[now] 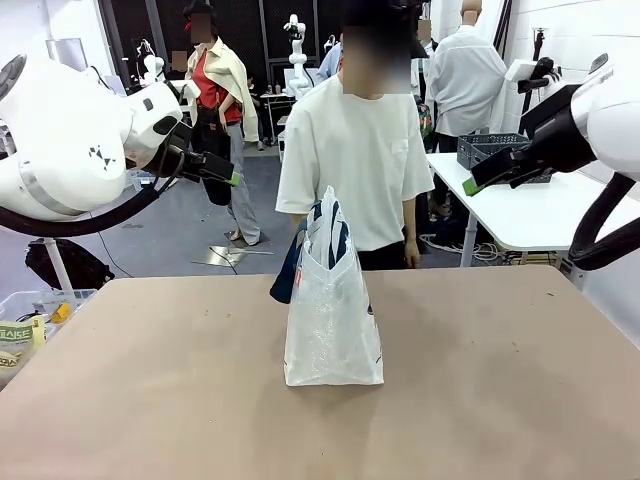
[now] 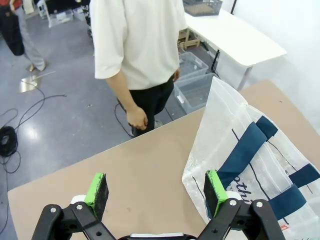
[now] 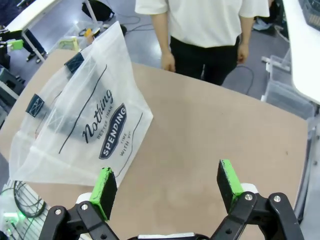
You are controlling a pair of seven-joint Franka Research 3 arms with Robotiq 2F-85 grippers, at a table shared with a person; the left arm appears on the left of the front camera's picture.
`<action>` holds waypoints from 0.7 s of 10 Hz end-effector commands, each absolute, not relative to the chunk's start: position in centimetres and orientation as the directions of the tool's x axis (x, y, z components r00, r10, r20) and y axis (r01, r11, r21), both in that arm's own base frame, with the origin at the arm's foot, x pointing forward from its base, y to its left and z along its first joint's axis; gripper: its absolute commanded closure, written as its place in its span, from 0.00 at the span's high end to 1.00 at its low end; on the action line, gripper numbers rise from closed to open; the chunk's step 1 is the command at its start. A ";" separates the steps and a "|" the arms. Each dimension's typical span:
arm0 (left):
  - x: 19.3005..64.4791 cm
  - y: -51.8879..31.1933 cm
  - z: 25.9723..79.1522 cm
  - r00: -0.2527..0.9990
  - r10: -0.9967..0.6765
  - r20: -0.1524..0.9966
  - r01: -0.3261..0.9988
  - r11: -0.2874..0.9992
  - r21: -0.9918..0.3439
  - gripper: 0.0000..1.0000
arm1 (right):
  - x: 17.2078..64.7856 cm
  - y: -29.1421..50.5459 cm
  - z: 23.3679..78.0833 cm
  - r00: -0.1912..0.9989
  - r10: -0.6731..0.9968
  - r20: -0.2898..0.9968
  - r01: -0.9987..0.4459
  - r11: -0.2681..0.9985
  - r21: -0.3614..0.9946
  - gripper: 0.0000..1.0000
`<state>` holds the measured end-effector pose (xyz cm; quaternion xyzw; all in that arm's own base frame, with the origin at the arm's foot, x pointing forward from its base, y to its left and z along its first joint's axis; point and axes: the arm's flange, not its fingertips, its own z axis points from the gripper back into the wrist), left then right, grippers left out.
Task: Transfer purchased items from the store into the shopping bag.
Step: Open the Reusable shopping bag in the center of the table.
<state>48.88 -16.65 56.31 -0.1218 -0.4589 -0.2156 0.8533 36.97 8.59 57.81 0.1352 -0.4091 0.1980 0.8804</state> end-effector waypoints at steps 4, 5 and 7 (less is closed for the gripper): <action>49.6 -17.7 56.8 0.466 -0.263 0.845 0.510 0.860 -0.014 1.00 | 37.2 9.8 58.6 0.590 0.245 0.769 -0.465 0.882 0.076 1.00; 50.9 -19.5 57.4 0.489 -0.284 0.825 0.517 0.856 -0.012 1.00 | 37.8 11.8 59.4 0.602 0.268 0.753 -0.471 0.880 0.064 1.00; 52.7 -23.1 58.0 0.501 -0.320 0.805 0.568 0.822 -0.027 1.00 | 39.1 16.1 60.1 0.616 0.313 0.723 -0.520 0.851 0.075 1.00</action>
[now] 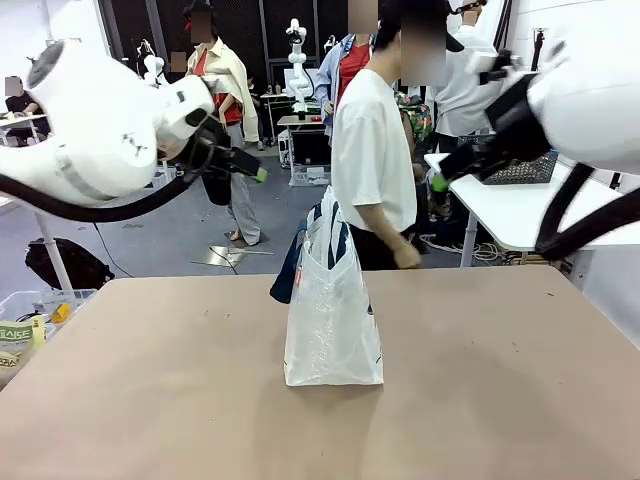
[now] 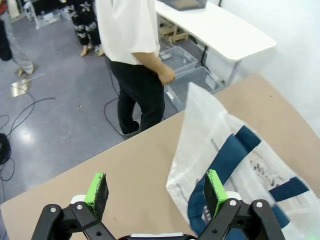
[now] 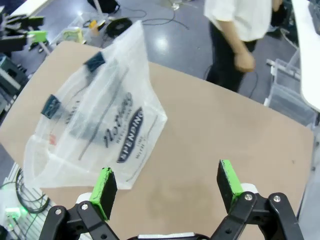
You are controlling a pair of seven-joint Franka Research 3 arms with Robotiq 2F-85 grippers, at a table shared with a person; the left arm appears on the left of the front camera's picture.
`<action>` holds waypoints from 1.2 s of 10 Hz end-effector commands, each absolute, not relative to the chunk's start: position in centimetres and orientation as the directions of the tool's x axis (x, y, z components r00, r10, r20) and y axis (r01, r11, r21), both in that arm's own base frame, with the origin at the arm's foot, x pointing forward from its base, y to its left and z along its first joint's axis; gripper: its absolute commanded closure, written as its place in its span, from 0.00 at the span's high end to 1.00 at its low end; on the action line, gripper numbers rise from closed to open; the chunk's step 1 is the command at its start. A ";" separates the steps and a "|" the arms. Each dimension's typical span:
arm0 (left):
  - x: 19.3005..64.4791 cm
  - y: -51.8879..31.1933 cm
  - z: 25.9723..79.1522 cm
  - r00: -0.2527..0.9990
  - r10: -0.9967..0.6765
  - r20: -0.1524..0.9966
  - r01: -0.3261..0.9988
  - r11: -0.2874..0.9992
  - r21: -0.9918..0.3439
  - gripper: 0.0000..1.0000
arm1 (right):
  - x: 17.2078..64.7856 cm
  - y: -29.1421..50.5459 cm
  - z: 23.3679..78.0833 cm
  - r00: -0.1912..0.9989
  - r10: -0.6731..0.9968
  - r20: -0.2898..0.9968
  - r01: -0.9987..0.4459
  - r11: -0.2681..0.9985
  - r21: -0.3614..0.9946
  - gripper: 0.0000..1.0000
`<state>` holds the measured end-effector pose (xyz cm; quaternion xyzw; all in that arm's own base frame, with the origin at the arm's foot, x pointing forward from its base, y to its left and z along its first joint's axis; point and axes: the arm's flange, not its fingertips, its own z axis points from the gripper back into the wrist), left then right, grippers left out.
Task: Transfer purchased items from the store into the shopping bag.
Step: Open the Reusable shopping bag in the center of the table.
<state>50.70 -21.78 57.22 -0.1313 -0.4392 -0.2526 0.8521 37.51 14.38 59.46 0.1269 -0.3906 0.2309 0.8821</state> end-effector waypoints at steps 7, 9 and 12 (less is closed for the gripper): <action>56.8 -31.0 56.3 0.595 -0.446 0.668 0.637 0.769 -0.054 1.00 | 42.5 27.0 57.6 0.721 0.358 0.594 -0.526 0.840 0.133 1.00; 57.4 -31.5 55.4 0.617 -0.469 0.632 0.645 0.761 -0.065 1.00 | 43.2 28.8 56.6 0.732 0.373 0.570 -0.534 0.834 0.139 1.00; 57.9 -32.1 54.8 0.632 -0.489 0.601 0.651 0.755 -0.071 1.00 | 44.0 30.1 55.8 0.754 0.376 0.538 -0.522 0.841 0.144 1.00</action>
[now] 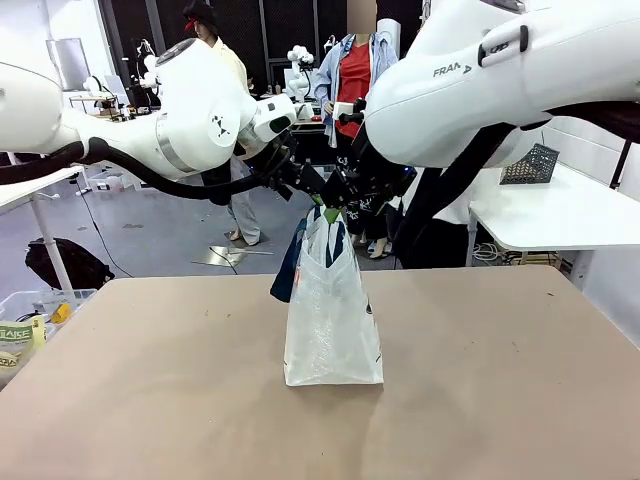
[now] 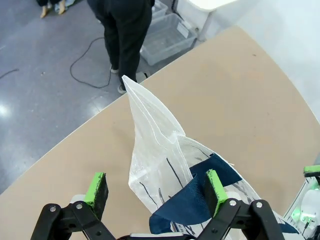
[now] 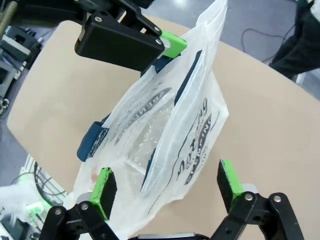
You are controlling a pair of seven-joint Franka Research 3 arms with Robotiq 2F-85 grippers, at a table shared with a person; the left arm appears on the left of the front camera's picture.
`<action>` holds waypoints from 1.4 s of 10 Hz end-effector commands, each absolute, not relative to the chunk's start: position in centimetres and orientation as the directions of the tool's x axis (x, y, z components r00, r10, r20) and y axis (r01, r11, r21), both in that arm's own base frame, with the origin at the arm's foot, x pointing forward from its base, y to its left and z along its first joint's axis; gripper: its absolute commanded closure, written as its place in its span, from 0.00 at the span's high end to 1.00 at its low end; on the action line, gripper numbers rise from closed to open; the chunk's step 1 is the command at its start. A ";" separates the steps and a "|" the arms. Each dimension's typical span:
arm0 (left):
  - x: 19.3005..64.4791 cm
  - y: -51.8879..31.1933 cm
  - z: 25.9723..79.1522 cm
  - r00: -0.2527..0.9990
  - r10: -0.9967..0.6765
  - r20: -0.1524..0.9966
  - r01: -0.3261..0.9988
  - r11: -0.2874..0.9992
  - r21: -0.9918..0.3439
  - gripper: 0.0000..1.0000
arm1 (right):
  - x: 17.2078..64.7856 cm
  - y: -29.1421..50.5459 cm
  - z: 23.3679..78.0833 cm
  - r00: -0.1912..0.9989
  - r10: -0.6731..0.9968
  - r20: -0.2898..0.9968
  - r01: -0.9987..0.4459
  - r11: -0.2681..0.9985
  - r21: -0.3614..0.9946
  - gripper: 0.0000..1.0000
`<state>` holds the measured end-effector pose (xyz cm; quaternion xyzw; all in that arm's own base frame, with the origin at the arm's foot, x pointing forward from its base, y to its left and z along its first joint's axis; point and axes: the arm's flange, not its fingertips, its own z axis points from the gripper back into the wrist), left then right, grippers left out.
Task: Transfer purchased items from the store into the shopping bag.
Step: Open the Reusable shopping bag in the center of the table.
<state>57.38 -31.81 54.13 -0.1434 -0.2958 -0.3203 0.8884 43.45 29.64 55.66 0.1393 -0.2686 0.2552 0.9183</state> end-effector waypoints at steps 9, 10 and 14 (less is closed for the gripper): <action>56.7 -33.7 53.9 0.614 -0.569 0.547 0.707 0.704 -0.062 1.00 | 44.4 31.5 52.8 0.788 0.410 0.459 -0.503 0.859 0.095 1.00; 57.0 -33.7 53.5 0.633 -0.564 0.530 0.697 0.714 -0.073 1.00 | 44.3 31.5 52.8 0.788 0.411 0.458 -0.504 0.858 0.096 1.00; 57.4 -33.4 53.4 0.663 -0.551 0.507 0.675 0.733 -0.087 0.67 | 44.3 31.4 52.8 0.784 0.419 0.458 -0.507 0.858 0.085 0.51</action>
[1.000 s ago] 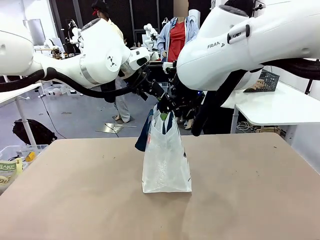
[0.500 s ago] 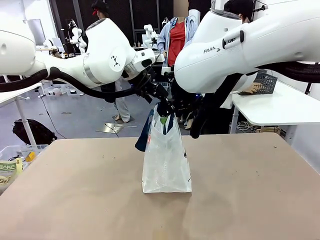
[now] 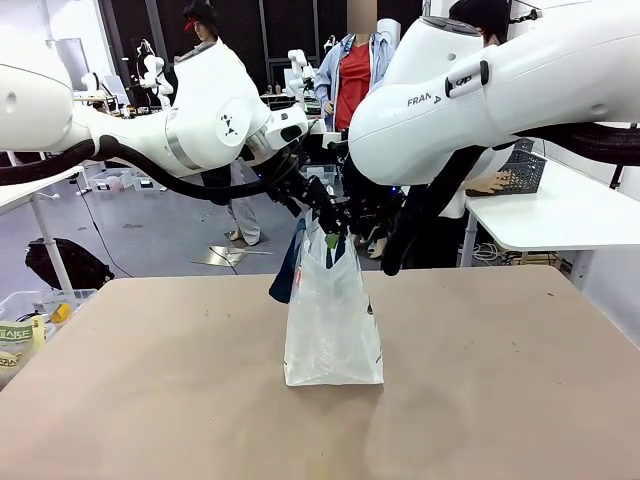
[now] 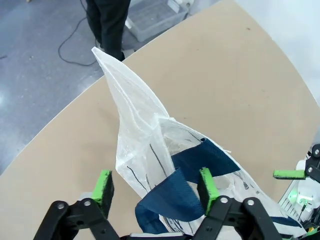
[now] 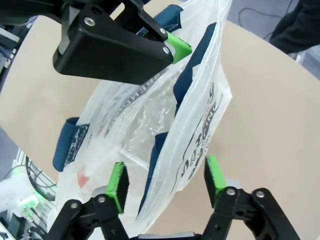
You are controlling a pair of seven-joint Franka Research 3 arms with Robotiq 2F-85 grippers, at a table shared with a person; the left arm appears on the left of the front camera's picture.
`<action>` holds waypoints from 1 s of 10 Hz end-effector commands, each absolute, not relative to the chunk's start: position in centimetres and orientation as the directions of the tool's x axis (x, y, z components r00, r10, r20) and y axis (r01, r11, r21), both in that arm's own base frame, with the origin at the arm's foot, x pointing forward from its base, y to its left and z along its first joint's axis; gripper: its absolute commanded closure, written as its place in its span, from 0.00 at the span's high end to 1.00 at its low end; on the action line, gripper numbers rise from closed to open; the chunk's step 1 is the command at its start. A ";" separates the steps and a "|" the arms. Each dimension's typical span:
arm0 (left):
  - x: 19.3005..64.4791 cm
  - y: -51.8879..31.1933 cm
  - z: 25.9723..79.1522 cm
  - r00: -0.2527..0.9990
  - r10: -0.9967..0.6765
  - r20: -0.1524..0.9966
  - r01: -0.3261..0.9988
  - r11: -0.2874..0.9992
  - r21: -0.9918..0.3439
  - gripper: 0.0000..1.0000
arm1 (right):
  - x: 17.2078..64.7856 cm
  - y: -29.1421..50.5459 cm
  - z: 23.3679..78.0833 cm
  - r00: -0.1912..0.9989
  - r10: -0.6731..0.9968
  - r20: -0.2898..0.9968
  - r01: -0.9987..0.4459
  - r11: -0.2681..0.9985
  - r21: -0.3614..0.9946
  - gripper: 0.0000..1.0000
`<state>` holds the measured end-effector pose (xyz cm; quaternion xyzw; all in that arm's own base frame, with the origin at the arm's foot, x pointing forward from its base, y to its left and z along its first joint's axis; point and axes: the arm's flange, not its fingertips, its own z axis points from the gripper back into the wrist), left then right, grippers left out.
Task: Transfer purchased items from the store into the shopping bag.
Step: Open the Reusable shopping bag in the center of the table.
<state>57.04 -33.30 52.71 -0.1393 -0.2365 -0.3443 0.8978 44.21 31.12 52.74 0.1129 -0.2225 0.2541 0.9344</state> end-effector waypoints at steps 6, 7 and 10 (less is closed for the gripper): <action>57.6 -32.7 53.2 0.679 -0.540 0.497 0.661 0.745 -0.094 0.00 | 44.6 31.1 52.9 0.791 0.416 0.449 -0.499 0.863 0.078 0.00; 57.5 -32.1 53.3 0.681 -0.532 0.503 0.654 0.750 -0.093 0.00 | 44.7 30.7 53.0 0.794 0.407 0.451 -0.491 0.867 0.082 0.00; 56.2 -27.0 53.7 0.698 -0.452 0.556 0.592 0.800 -0.094 0.00 | 45.4 29.4 53.3 0.815 0.355 0.458 -0.447 0.888 0.107 0.00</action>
